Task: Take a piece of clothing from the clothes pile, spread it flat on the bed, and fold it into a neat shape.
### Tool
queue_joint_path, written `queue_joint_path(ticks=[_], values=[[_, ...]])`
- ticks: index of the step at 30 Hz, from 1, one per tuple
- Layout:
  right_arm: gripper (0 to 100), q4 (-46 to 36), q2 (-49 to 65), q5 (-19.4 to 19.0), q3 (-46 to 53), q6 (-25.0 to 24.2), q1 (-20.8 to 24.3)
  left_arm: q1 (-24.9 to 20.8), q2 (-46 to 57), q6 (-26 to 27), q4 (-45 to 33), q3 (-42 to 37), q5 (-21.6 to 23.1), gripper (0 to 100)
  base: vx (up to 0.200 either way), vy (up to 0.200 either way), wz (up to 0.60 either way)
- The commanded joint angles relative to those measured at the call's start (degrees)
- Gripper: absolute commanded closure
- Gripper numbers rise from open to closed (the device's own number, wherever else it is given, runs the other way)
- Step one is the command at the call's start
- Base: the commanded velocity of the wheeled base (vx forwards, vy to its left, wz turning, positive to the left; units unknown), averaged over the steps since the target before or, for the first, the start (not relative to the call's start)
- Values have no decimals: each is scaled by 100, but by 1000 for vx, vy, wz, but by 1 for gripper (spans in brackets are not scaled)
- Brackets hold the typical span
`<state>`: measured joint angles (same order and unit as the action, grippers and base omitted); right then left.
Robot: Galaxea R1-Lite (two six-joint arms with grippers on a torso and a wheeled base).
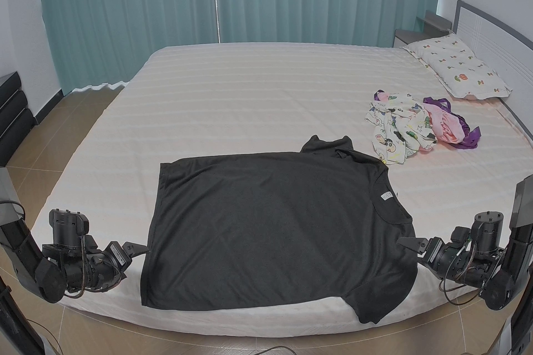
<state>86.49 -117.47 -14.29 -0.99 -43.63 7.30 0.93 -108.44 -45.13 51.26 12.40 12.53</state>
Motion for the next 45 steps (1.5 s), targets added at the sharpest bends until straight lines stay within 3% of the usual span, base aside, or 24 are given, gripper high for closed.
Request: queue_joint_path(ticks=[1, 7, 13, 15, 18, 19, 21, 22, 26, 34, 39, 45], values=[[0, 298, -22, 14, 46, -155, 272, -5, 33, 4, -2, -36, 135, 0, 200, 0, 0], [0, 210, -83, 22, -719, -172, 430, 4, 33, 4, 7, -44, 259, 0, 200, 0, 0], [0, -431, -66, 40, -1580, -172, 430, 4, 15, -5, 7, -36, 267, 0, 167, 0, 0], [0, -1521, -83, 102, -2635, -190, 500, 4, -20, -66, 7, -9, 250, 0, 0, 0, 0], [0, -2119, -127, 321, -3276, -278, 588, 4, -29, -145, 7, 8, 250, 0, 0, 0, 0], [0, -2708, -206, 611, -3900, -480, 746, 4, -20, -172, 7, 8, 250, 0, 0, 0, 0], [0, -3007, -259, 752, -4217, -594, 808, 4, -29, -172, 7, 8, 250, 0, 0, 0, 0], [0, -3639, -444, 1024, -4973, -823, 940, 4, -29, -180, 7, 8, 241, 0, 0, 0, 0], [0, -4343, -848, 1235, -6089, -1077, 1107, 4, -29, -180, 15, 8, 241, 0, 0, 0, 0], [0, -5318, -1692, 1473, -7653, -1095, 1212, 4, -29, -347, 24, 17, 259, 0, 0, 0, 0], [0, -5591, -1876, 1552, -8066, -1086, 1151, 4, -108, -453, 367, -44, 338, 0, 0, 0, 0], [0, -5722, -2131, 1552, -8444, -1069, 1142, 4, -196, -532, 464, -53, 364, 0, 200, 0, 0]])
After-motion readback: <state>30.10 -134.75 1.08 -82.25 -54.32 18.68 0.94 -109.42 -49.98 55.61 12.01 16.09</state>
